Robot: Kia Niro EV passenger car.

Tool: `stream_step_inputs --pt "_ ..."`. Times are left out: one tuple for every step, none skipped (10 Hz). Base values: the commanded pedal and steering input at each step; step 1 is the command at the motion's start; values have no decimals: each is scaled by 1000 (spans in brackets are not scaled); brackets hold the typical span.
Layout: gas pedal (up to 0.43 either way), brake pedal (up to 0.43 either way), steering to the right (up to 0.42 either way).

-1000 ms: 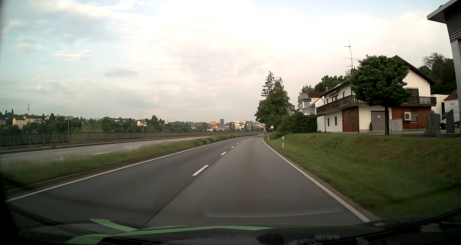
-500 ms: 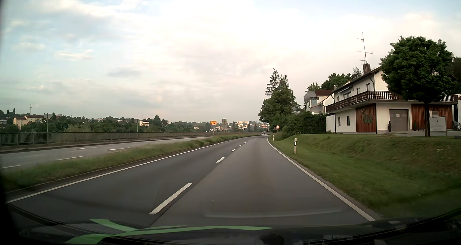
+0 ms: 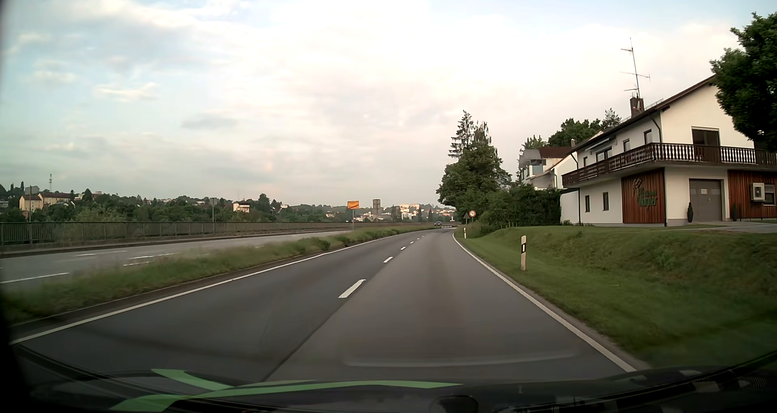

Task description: Follow the waypoints while adhering to traffic rules and regulations

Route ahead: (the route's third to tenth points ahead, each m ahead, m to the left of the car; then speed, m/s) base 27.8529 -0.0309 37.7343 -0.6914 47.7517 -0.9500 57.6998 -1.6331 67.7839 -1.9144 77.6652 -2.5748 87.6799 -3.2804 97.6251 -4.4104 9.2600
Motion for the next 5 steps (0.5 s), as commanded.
stream_step_inputs --pt "138 0 8" --pt "138 0 12" --pt "138 0 13" --pt "138 0 13" --pt "138 0 13"
